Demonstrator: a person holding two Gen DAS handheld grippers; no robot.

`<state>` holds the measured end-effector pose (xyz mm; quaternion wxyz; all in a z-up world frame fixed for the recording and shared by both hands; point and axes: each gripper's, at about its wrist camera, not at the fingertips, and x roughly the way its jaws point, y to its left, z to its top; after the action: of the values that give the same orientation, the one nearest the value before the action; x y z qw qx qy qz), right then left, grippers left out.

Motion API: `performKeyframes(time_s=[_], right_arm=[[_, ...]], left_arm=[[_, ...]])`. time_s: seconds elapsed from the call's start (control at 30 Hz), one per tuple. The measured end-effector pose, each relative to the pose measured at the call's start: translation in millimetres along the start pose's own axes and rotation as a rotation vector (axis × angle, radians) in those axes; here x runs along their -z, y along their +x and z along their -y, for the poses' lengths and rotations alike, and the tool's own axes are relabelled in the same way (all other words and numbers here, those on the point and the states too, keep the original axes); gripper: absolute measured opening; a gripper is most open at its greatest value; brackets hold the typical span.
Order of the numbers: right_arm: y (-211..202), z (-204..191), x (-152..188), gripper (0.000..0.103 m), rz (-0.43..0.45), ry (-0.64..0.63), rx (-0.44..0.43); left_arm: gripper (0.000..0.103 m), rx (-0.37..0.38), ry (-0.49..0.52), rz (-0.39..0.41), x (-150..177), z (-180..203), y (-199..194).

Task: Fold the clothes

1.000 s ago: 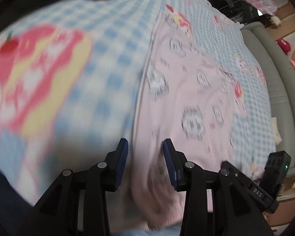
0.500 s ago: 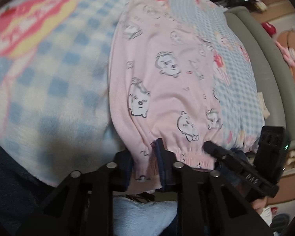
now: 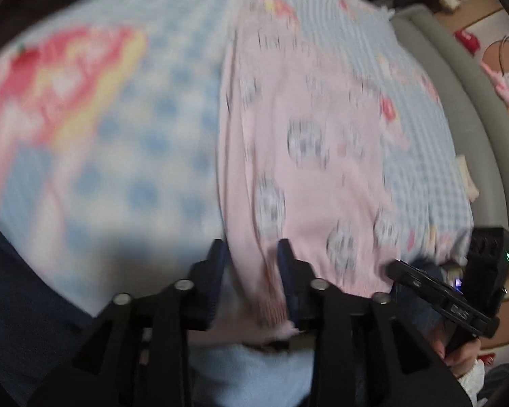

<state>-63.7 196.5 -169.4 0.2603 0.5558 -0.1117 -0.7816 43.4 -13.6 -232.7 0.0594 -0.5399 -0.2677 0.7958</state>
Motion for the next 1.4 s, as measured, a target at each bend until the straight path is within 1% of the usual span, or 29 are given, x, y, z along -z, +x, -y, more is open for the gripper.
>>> performKeyframes(time_s=[0.07,0.17,0.23,0.3,0.37,0.4,0.43,0.47,0.5,0.6,0.73,0.8,0.87,0.93,0.97,1.0,1.07,1.1,1.17,1.2,1.23,1.3,1.4], right_arm=[[-9,1,-8,0.029,0.043,-0.022,0.044],[-1,18,-17,0.029,0.025,0.008,0.072],[14,30,-25,0.030,-0.014,0.031,0.068],[27,40,-33,0.030,-0.024,0.063,0.023],[36,49,-39,0.030,-0.012,0.096,-0.025],[38,53,-39,0.030,-0.007,0.113,-0.042],[39,57,-37,0.028,-0.002,0.131,-0.057],[37,57,-35,0.021,0.009,0.126,-0.058],[33,56,-33,0.009,0.022,0.116,-0.056],[21,53,-27,0.004,0.064,0.089,-0.043],[10,38,-27,0.003,0.119,0.060,-0.015],[5,33,-29,0.003,0.140,0.041,-0.008],[0,34,-28,0.003,0.144,0.027,0.032],[5,39,-26,0.003,0.127,0.048,0.059],[9,42,-24,0.003,0.111,0.054,0.078],[10,44,-22,0.003,0.104,0.055,0.095],[12,47,-19,0.004,0.093,0.056,0.126],[9,50,-19,0.004,0.098,0.072,0.115],[-4,56,-19,0.004,0.140,0.109,0.078],[-9,58,-20,0.006,0.153,0.119,0.064],[-8,59,-20,0.009,0.149,0.128,0.045],[-6,63,-20,0.028,0.136,0.149,0.006],[9,63,-14,0.030,0.101,0.154,-0.007]], left_arm=[[0.036,0.002,-0.011,0.018,-12,-4,-2],[0.034,-0.009,-0.012,0.019,-25,-10,8],[0.034,-0.005,-0.018,0.017,-31,-10,17],[0.033,0.007,-0.028,0.015,-33,-11,25],[0.026,0.005,-0.036,0.015,-32,-12,33],[0.020,0.002,-0.037,0.023,-28,-13,34],[0.015,0.003,-0.041,0.031,-26,-14,33],[0.012,0.005,-0.045,0.040,-24,-15,33],[0.009,0.010,-0.050,0.050,-22,-15,31],[0.006,0.014,-0.052,0.079,-19,-14,23],[0.006,0.008,-0.005,0.071,-25,-11,14],[0.006,0.021,-0.007,0.089,-28,-16,2],[0.005,-0.016,-0.011,0.106,-27,-19,-4],[0.005,-0.013,-0.028,0.094,-25,-28,-4],[0.005,0.004,-0.047,0.083,-24,-33,-3],[0.005,-0.008,-0.060,0.079,-23,-36,-2],[0.006,-0.004,-0.075,0.095,-21,-40,-4],[0.007,0.026,-0.087,0.099,-21,-42,-6],[0.016,0.091,-0.096,0.090,-21,-42,-6],[0.033,0.093,-0.096,0.086,-21,-41,-4],[0.041,0.090,-0.095,0.083,-21,-40,-1],[0.039,0.100,-0.098,0.079,-22,-39,3],[0.035,0.116,-0.101,0.072,-25,-37,10]])
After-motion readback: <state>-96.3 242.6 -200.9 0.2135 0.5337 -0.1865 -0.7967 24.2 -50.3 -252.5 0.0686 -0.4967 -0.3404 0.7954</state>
